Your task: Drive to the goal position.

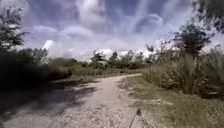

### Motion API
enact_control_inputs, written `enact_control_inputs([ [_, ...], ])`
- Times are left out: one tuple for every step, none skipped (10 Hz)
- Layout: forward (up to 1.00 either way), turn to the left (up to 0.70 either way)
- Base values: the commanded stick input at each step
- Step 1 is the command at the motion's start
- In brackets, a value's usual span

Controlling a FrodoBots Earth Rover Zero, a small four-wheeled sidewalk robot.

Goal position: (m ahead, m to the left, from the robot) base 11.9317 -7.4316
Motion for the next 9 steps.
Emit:
enact_control_inputs([
  [1.00,0.00],
  [1.00,0.00],
  [1.00,0.00],
  [1.00,0.00],
  [1.00,0.00],
  [1.00,0.00],
  [1.00,0.00],
  [1.00,0.00],
  [1.00,0.00],
])
